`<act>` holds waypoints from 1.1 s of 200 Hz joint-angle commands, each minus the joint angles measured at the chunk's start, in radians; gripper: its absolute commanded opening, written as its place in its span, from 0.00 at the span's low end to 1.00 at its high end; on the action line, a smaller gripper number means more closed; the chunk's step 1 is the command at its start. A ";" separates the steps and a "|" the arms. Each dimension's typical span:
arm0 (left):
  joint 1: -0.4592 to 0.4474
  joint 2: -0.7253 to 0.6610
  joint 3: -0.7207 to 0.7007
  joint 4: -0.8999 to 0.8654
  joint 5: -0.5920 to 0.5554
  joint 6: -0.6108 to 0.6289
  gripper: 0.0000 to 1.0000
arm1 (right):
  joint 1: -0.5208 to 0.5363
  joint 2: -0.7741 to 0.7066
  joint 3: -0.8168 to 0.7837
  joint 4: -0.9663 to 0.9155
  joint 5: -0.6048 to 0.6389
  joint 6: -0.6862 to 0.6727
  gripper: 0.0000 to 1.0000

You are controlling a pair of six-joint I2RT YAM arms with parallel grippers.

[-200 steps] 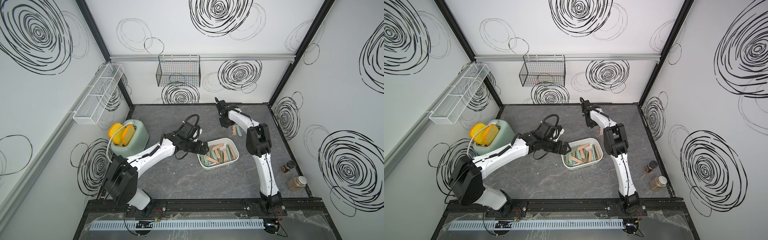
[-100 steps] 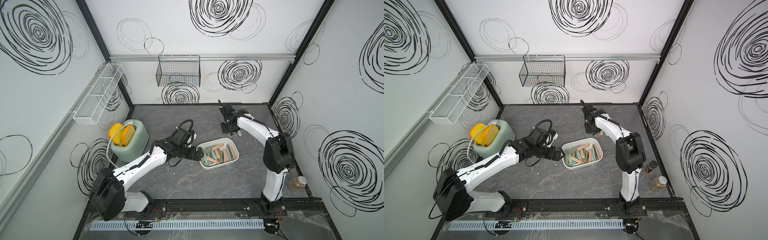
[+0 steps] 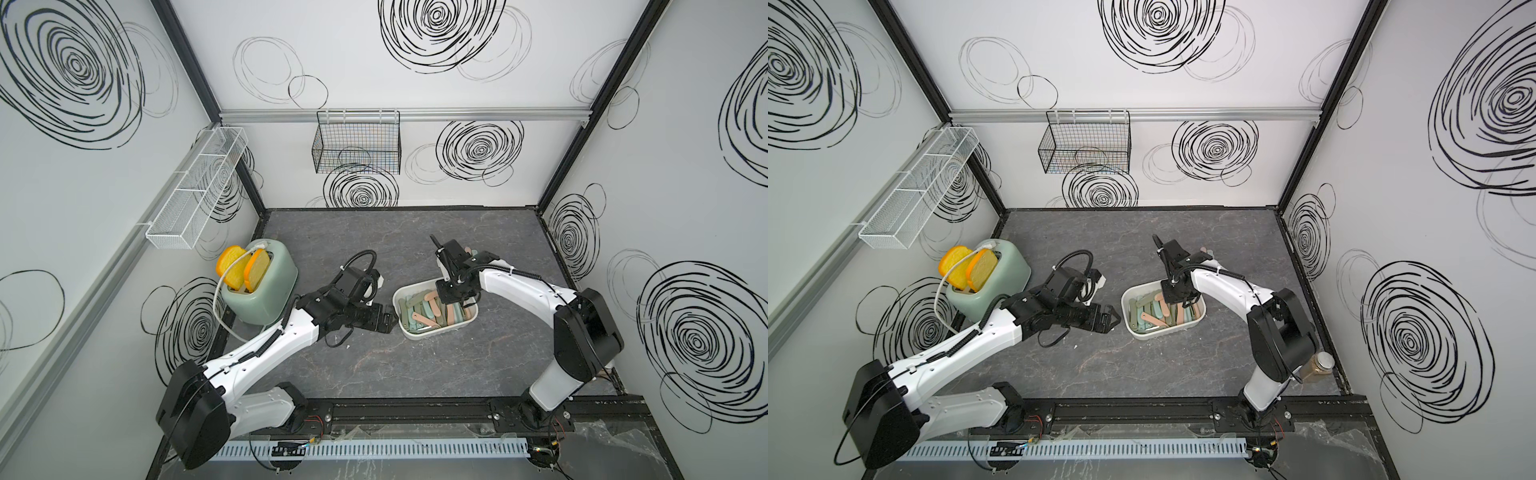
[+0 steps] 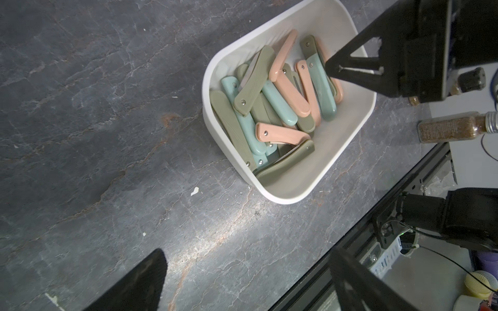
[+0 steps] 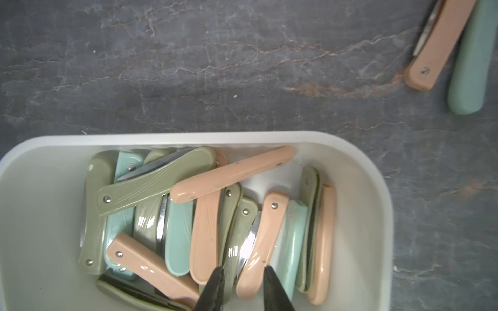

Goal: Take the fruit knife out of the storage box
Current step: Pick up the fruit knife from the storage box.

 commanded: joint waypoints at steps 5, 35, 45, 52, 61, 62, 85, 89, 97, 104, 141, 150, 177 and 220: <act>-0.006 -0.042 -0.036 -0.015 -0.018 -0.015 0.98 | 0.034 -0.012 -0.027 0.046 -0.045 0.041 0.30; -0.006 -0.067 -0.060 -0.025 -0.020 -0.021 0.98 | 0.055 0.017 -0.026 0.061 -0.054 0.049 0.30; -0.006 -0.073 -0.065 -0.027 -0.022 -0.023 0.98 | 0.058 0.031 -0.025 0.066 -0.059 0.049 0.30; -0.006 -0.074 -0.067 -0.029 -0.023 -0.023 0.98 | 0.059 0.041 -0.024 0.070 -0.062 0.049 0.30; -0.006 -0.076 -0.069 -0.031 -0.023 -0.024 0.98 | 0.059 0.056 -0.023 0.075 -0.065 0.049 0.30; -0.006 -0.075 -0.069 -0.032 -0.024 -0.024 0.98 | 0.059 0.058 -0.023 0.075 -0.066 0.048 0.30; -0.007 -0.076 -0.069 -0.034 -0.023 -0.025 0.98 | 0.061 0.092 -0.022 0.086 -0.056 0.040 0.30; -0.007 -0.075 -0.069 -0.034 -0.024 -0.026 0.98 | 0.062 0.096 -0.022 0.088 -0.051 0.039 0.30; -0.007 -0.075 -0.068 -0.034 -0.023 -0.026 0.98 | 0.061 0.103 -0.023 0.092 -0.041 0.038 0.30; -0.007 -0.075 -0.067 -0.034 -0.023 -0.024 0.98 | 0.061 0.112 -0.021 0.091 -0.030 0.036 0.30; -0.006 -0.062 -0.062 -0.035 -0.021 -0.014 0.98 | 0.061 0.155 -0.013 0.095 -0.015 0.016 0.30; -0.006 -0.057 -0.062 -0.033 -0.020 -0.011 0.98 | 0.061 0.165 -0.012 0.097 -0.016 0.013 0.30; -0.006 -0.045 -0.057 -0.028 -0.014 -0.005 0.98 | 0.061 0.184 -0.006 0.097 -0.016 0.006 0.29; 0.000 -0.028 -0.053 -0.015 -0.006 0.004 0.98 | 0.059 0.199 0.021 0.081 -0.003 -0.001 0.19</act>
